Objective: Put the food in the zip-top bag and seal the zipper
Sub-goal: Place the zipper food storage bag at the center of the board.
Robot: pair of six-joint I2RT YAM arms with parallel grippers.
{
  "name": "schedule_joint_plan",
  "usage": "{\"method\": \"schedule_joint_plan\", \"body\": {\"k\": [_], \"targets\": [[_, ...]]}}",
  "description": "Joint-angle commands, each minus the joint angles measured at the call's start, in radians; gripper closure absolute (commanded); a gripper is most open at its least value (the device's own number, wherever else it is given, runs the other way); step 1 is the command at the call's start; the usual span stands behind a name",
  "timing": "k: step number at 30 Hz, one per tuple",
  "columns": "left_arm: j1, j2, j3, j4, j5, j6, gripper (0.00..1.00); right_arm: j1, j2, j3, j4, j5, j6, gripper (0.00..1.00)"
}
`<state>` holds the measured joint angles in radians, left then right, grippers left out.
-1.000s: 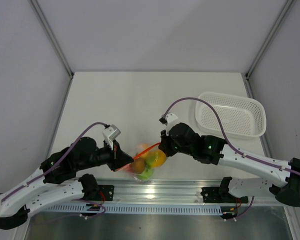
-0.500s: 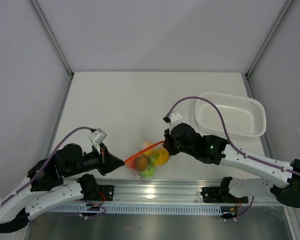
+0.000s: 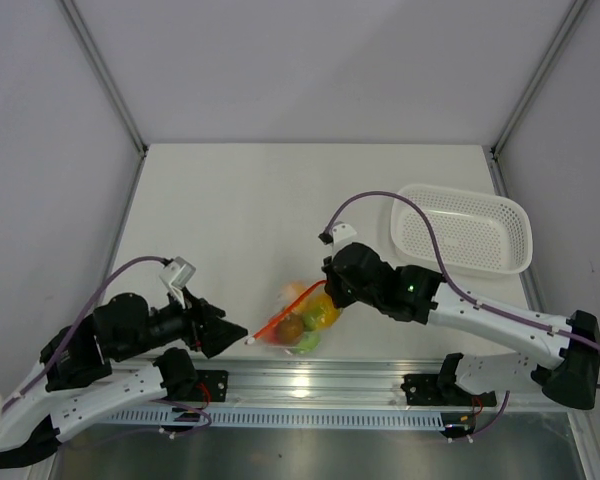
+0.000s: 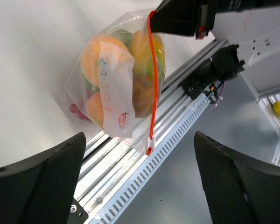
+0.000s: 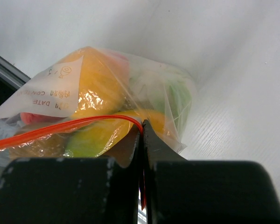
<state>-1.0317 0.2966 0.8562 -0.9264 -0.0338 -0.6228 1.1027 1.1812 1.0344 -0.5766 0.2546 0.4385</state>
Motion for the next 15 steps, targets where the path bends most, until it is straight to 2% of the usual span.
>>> {"method": "schedule_joint_plan", "body": {"k": [1,4,6,10,15], "targets": [[-0.002,0.038,0.088,-0.003,-0.072,0.069,0.01,-0.004,0.055,0.072,0.007,0.02,-0.032,1.0],[-0.002,0.131,0.206,-0.119,-0.219,0.103,0.01,-0.018,0.092,0.107,0.009,0.011,-0.049,1.0],[-0.002,0.159,0.254,-0.14,-0.274,0.113,0.01,-0.053,0.133,0.139,0.012,-0.006,-0.061,1.0],[-0.002,0.104,0.222,-0.054,-0.235,0.127,0.0,-0.125,0.214,0.231,0.012,-0.072,-0.063,1.0],[-0.002,0.041,0.169,-0.026,-0.193,0.118,0.0,-0.211,0.395,0.39,-0.022,-0.138,-0.023,1.0]]}}
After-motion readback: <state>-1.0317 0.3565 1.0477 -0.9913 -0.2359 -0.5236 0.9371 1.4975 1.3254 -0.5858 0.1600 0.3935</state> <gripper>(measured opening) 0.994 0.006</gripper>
